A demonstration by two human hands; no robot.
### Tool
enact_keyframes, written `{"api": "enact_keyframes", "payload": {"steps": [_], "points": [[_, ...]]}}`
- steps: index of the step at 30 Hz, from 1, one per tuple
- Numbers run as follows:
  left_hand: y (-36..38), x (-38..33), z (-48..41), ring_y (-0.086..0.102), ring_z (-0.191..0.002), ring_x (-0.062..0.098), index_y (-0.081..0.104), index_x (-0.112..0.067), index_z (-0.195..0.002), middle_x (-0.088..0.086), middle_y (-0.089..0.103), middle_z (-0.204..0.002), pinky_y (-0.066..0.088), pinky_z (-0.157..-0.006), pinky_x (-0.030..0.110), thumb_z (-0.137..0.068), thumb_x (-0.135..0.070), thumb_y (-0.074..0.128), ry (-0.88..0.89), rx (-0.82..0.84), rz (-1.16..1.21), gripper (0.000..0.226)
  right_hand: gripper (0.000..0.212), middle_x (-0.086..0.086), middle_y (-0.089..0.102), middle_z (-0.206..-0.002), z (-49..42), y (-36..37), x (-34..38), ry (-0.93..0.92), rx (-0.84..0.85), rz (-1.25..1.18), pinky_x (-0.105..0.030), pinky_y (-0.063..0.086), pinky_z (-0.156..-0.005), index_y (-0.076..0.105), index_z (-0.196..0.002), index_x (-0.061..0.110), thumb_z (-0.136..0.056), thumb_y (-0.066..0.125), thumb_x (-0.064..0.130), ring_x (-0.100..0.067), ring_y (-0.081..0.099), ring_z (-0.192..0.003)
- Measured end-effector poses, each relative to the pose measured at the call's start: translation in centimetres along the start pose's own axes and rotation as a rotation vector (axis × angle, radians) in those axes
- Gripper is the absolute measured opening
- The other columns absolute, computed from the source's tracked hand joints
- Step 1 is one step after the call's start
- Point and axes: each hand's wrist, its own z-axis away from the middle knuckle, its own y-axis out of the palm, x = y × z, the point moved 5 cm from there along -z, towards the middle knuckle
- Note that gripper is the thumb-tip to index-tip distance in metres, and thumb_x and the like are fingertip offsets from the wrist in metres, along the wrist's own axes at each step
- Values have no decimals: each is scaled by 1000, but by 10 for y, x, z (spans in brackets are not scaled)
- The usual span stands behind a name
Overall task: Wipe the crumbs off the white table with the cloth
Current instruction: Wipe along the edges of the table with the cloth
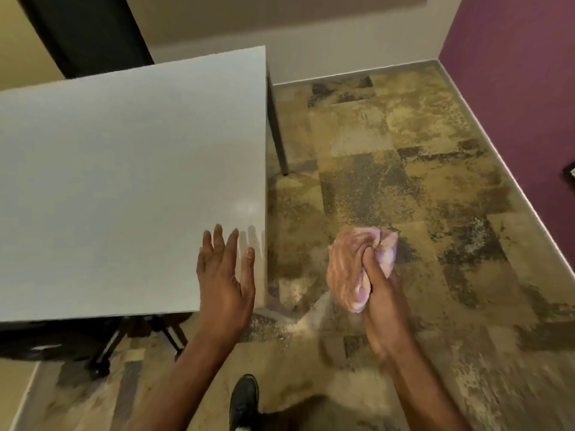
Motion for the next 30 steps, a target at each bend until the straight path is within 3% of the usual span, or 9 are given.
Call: {"api": "enact_keyframes", "payload": {"steps": [3, 6, 9, 12, 15, 17, 22, 25, 30], "points": [[6, -13, 19, -7, -161, 9, 33, -23, -161, -1, 12, -174, 11, -131, 51, -108, -52, 29, -69, -81, -14, 60, 29, 5, 80, -94, -11, -15, 23, 5, 89, -11, -19, 58, -78, 75, -104, 19, -91, 62, 41, -10, 74, -92], [11, -22, 31, -6, -160, 7, 34, -26, -160, -3, 13, -174, 12, -130, 51, -108, -53, 29, -115, -139, -30, 58, 29, 10, 78, -87, -28, -21, 33, 25, 163, 33, -17, 58, -76, 76, -102, 16, -91, 61, 38, -5, 74, -86], [16, -27, 34, -4, -161, 8, 35, -25, -159, -2, 16, -174, 13, -130, 50, -109, -49, 32, -166, -185, -23, 56, 15, 21, 79, -91, -53, -17, 36, 31, 163, 75, -10, 56, -73, 73, -105, 35, -98, 60, 35, 3, 74, -94], [19, -22, 31, -5, -160, 6, 34, -25, -160, -3, 15, -174, 10, -130, 47, -109, -46, 32, -250, -218, -24, 56, 19, 24, 79, -90, -78, 0, 35, -9, 191, 136, -10, 55, -72, 77, -92, 44, -97, 61, 37, 7, 73, -90], [19, -21, 22, -6, -160, 5, 33, -25, -160, -5, 14, -174, 10, -130, 48, -108, -48, 30, -311, -268, -19, 58, 16, 18, 79, -93, -102, 18, 39, -30, 230, 145, -16, 55, -78, 76, -99, 36, -92, 62, 39, -2, 74, -97], [19, -20, 18, -6, -160, 4, 34, -25, -160, -6, 14, -174, 11, -131, 48, -107, -49, 30, -363, -298, -22, 58, 16, 13, 79, -94, -119, 27, 39, -30, 267, 156, -24, 55, -86, 72, -109, 29, -99, 59, 30, -6, 73, -97], [23, -24, 16, -2, -160, 7, 37, -24, -159, -3, 18, -173, 15, -130, 51, -108, -50, 30, -434, -378, -44, 58, 20, 14, 79, -99, -148, 46, 47, -66, 299, 164, -12, 54, -79, 70, -118, 23, -105, 55, 21, 1, 72, -96], [33, -27, 20, 1, -161, 10, 39, -20, -158, 0, 21, -172, 18, -129, 53, -108, -49, 30, -476, -431, -73, 58, 25, 14, 76, -107, -169, 55, 51, -110, 326, 208, -14, 54, -87, 68, -127, 19, -105, 55, 21, 2, 71, -101], [53, -40, 17, -2, -161, 10, 35, -20, -160, 1, 17, -173, 15, -129, 54, -108, -49, 30, -580, -516, -106, 59, 28, 19, 71, -125, -212, 65, 60, -189, 456, 236, -14, 49, -99, 61, -133, 30, -107, 53, 22, -1, 63, -124]]}}
